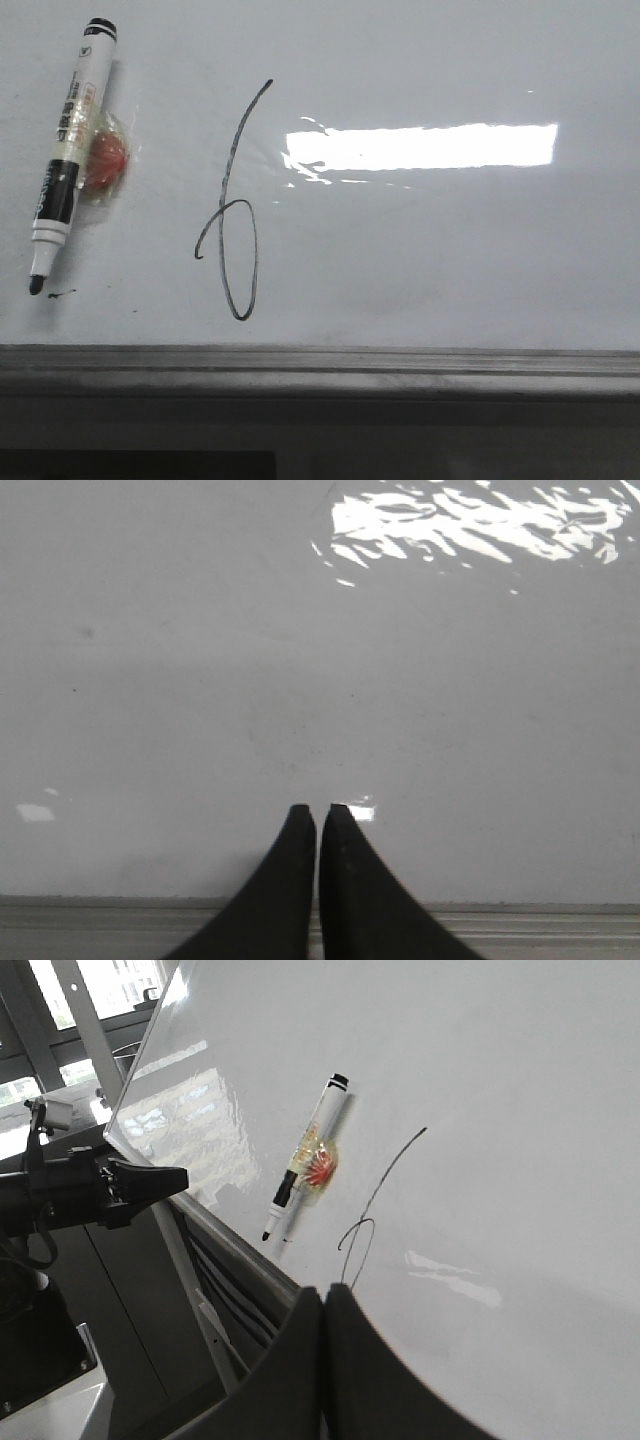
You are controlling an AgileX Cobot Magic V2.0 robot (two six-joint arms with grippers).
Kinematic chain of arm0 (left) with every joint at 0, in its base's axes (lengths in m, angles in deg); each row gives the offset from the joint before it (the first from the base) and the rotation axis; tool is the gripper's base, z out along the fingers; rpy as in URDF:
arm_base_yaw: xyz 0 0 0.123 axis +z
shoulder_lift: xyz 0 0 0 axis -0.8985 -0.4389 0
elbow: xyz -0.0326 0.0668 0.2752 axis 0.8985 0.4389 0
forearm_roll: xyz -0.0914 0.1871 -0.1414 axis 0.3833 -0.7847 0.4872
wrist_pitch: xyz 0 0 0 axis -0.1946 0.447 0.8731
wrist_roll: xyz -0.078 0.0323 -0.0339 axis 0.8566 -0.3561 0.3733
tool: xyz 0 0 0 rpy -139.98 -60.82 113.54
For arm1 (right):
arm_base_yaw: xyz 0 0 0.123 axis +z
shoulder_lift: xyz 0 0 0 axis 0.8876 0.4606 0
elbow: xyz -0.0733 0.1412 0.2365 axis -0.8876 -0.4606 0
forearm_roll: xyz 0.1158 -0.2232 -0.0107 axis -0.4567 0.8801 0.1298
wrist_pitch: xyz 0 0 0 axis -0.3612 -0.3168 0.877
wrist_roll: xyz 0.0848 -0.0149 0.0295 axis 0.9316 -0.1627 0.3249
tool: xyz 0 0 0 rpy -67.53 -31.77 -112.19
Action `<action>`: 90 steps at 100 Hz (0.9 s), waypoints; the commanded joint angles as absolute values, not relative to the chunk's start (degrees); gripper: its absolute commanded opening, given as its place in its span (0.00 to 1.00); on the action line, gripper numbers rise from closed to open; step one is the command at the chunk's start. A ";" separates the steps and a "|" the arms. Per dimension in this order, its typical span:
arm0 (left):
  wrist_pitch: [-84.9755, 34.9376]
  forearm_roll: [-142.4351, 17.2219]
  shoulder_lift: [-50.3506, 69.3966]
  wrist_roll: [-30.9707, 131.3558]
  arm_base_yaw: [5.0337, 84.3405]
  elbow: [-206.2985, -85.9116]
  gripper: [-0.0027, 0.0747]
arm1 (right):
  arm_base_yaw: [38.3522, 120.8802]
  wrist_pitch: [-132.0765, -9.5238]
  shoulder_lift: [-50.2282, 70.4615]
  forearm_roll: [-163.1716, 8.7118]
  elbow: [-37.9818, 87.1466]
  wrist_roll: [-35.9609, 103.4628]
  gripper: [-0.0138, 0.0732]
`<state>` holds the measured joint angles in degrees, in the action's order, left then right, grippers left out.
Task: Write number 6 on whiteboard
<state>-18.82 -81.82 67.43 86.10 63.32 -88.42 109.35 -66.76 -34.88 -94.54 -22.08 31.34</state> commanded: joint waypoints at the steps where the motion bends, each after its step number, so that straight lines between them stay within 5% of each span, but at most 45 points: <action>1: -21.26 -81.50 69.18 86.53 63.35 -85.96 0.01 | 107.60 -61.61 -34.64 -94.02 -22.07 30.73 0.09; 28: -21.26 -81.50 69.18 86.53 63.35 -85.96 0.01 | 92.10 -54.13 -34.64 -89.04 -29.55 33.06 0.09; 51: -21.26 -81.50 69.18 86.53 63.35 -85.96 0.01 | 81.03 -53.87 -34.73 -54.69 -30.40 61.80 0.09; 78: -21.26 -81.50 69.18 86.53 63.35 -85.96 0.01 | 68.80 -50.55 -40.96 -55.40 -38.33 62.08 0.09; 90: -21.26 -81.50 69.18 86.53 63.35 -85.96 0.01 | 65.02 -59.32 -43.20 -55.13 -38.15 62.08 0.08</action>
<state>-18.82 -81.82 67.43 86.10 63.32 -88.42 66.88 -59.11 -42.77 -56.01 -36.76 61.96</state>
